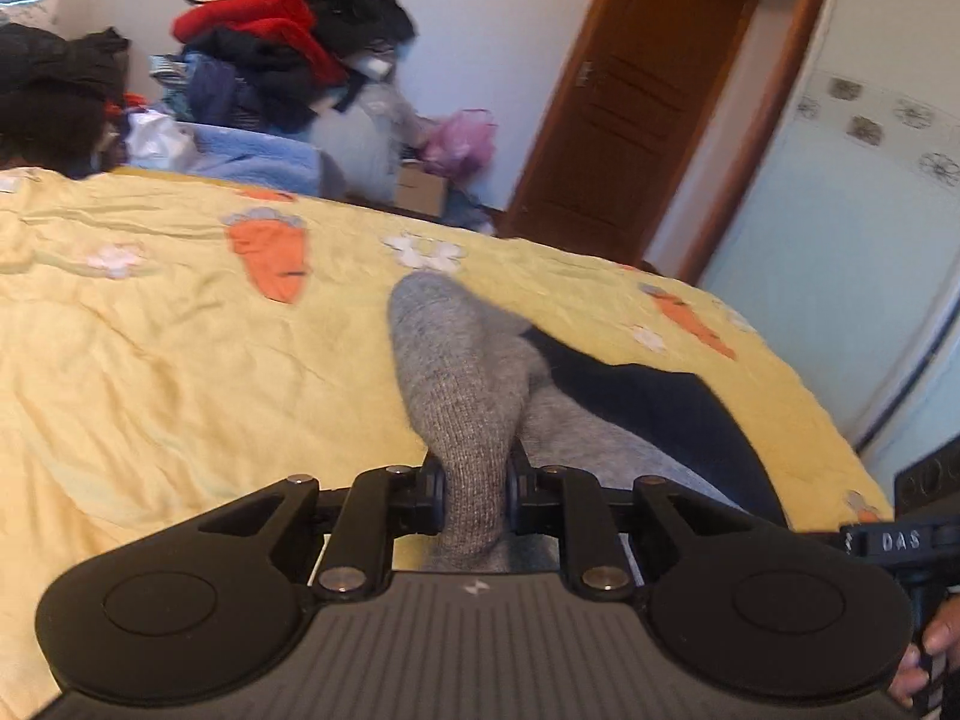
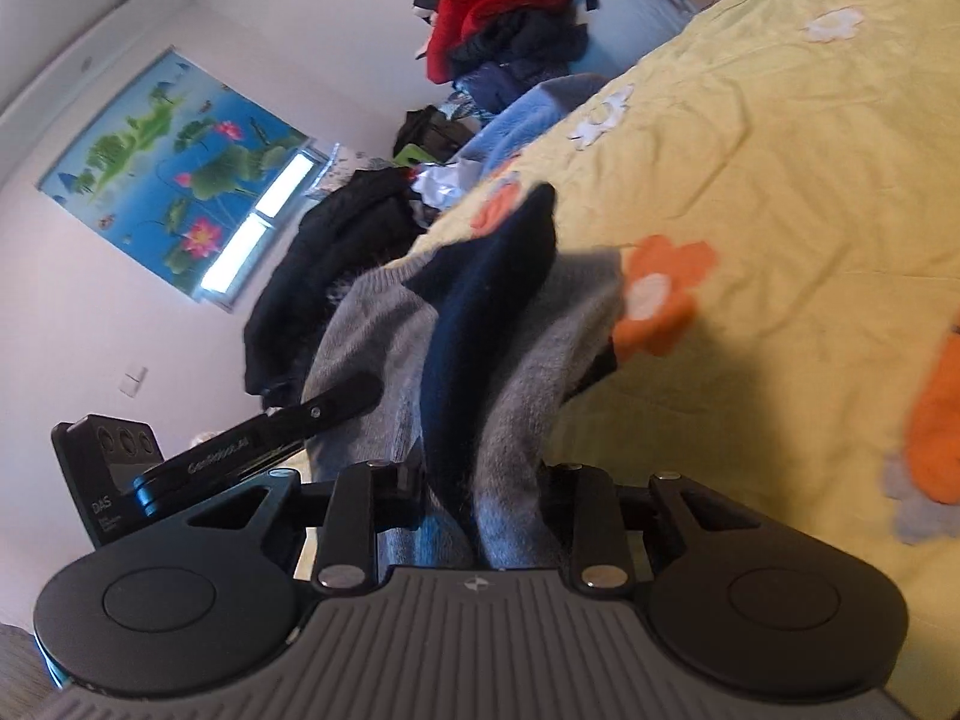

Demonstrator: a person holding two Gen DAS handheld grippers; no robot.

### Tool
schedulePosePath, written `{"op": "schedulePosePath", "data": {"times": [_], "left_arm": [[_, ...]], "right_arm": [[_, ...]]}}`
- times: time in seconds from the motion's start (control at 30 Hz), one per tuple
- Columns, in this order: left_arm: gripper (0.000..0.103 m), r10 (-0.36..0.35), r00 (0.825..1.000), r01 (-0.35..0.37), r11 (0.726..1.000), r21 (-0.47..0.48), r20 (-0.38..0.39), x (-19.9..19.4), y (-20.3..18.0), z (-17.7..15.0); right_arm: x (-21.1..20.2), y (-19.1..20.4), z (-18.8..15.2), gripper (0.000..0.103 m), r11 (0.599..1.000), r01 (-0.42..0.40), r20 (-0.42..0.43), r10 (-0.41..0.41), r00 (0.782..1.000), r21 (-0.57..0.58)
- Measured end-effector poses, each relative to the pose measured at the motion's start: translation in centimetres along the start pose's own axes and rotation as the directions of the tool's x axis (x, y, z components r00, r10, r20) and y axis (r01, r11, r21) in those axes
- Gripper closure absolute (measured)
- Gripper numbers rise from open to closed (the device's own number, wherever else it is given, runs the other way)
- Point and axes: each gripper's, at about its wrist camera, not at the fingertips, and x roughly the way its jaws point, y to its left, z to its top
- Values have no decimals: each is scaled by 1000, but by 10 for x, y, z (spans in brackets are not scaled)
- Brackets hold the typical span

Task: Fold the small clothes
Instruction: 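Fold the held side edge over the sweater with both grippers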

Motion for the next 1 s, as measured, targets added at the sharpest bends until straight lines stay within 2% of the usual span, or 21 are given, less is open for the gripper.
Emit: {"op": "schedulePosePath", "data": {"times": [0.07, 0.13, 0.17, 0.23, 0.3, 0.33, 0.37, 0.43, 0.47, 0.5, 0.57, 0.6, 0.63, 0.73, 0.83, 0.9, 0.93, 0.97, 1.0], "left_arm": [[81, 11, 998, -10, 1000, 16, -58, 21, 11, -3], [81, 70, 986, -70, 998, 8, -149, 40, 23, -21], [79, 95, 982, -96, 995, 0, -162, 40, 28, -30], [73, 68, 992, -75, 996, -58, -106, 14, 41, -51], [48, 3, 998, -12, 989, -150, -62, -14, 50, -69], [30, -30, 998, 19, 984, -178, -60, -25, 51, -77], [28, -61, 996, 47, 978, -204, -60, -34, 51, -88], [28, -120, 988, 96, 970, -225, -94, -42, 47, -108], [28, -143, 982, 111, 967, -229, -127, -41, 43, -116], [28, -150, 976, 113, 968, -223, -156, -39, 38, -123], [33, -125, 982, 96, 976, -195, -144, -39, 30, -129], [44, -132, 979, 101, 975, -198, -152, -38, 29, -129], [77, -159, 972, 120, 969, -214, -175, -35, 27, -126], [86, -145, 974, 109, 974, -200, -176, -45, 27, -116], [87, -102, 979, 77, 987, -140, -177, -58, 27, -109], [87, -53, 977, 31, 994, -108, -208, -50, 29, -115], [83, -28, 974, 8, 996, -88, -224, -45, 29, -120], [80, -11, 975, -5, 997, -72, -221, -45, 29, -124], [78, 10, 979, -23, 998, -59, -205, -52, 27, -124]], "right_arm": [[20, -8, 3, 67, 999, 32, -21, -32, 999, 29], [35, -22, 1, 61, 991, 133, -48, -132, 990, 30], [36, -28, -1, 56, 985, 168, -43, -167, 985, 48], [22, -33, -10, 50, 986, 146, -21, -145, 989, 81], [-1, -25, -20, 39, 992, 125, 1, -125, 992, 23], [-13, -23, -26, 38, 991, 129, 10, -129, 992, -19], [-22, -22, -33, 38, 990, 136, 10, -136, 991, -37], [-34, -23, -45, 40, 988, 146, -30, -148, 989, -43], [-36, -23, -50, 49, 988, 146, -49, -148, 988, -48], [-36, -22, -54, 64, 985, 159, -64, -163, 985, -64], [-39, -15, -66, 77, 976, 194, -70, -201, 977, -94], [-40, -13, -70, 82, 978, 186, -71, -194, 979, -97], [-41, -10, -73, 83, 980, 174, -75, -181, 981, -97], [-44, 5, -78, 85, 981, 147, -76, -157, 985, -124], [-50, 21, -83, 85, 980, 100, -91, -117, 989, -173], [-43, 17, -88, 85, 965, 158, -116, -184, 976, -207], [-39, 9, -89, 85, 960, 196, -123, -223, 967, -202], [-39, 1, -88, 85, 966, 196, -122, -218, 968, -171], [-42, -3, -87, 80, 976, 174, -113, -188, 976, -129]]}}
